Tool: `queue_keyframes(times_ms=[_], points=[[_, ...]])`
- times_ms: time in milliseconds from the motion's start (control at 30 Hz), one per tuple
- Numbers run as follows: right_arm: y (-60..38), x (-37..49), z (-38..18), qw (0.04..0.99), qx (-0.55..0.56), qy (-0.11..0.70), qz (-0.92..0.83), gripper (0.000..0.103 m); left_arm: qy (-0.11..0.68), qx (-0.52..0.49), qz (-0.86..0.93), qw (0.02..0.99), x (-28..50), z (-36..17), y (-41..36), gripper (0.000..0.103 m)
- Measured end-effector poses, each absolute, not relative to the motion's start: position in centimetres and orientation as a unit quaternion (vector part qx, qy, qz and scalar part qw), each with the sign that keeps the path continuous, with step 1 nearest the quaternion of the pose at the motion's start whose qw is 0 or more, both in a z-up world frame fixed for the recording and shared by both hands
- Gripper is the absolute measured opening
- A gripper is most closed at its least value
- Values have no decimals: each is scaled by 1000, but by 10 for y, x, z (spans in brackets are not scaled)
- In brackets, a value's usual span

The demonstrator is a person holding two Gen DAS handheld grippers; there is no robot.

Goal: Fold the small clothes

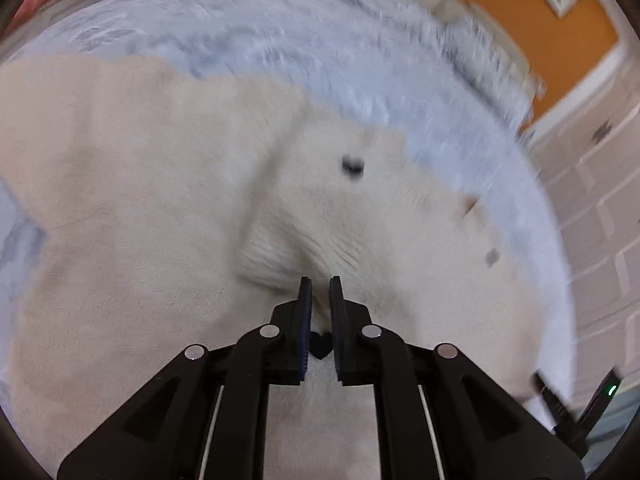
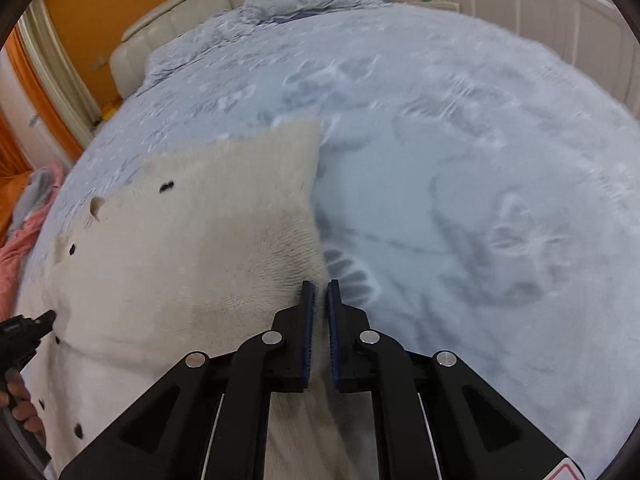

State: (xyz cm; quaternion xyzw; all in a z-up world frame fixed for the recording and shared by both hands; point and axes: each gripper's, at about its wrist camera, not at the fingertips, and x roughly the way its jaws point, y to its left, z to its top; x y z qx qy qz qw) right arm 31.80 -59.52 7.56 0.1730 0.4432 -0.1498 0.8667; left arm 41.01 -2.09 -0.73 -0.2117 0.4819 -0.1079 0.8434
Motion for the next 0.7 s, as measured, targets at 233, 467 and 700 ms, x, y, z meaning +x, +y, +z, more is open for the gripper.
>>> queue_keyframes(times_ms=[233, 467, 700], points=[[-490, 235, 99, 885, 84, 457, -37, 25, 454, -230, 80, 857, 413, 1, 176, 65], [-383, 182, 65, 837, 132, 528, 45, 33, 435, -309, 224, 816, 454, -29, 358, 66], [-358, 185, 60, 827, 132, 545, 37, 49, 455, -280, 197, 822, 510, -14, 353, 7]])
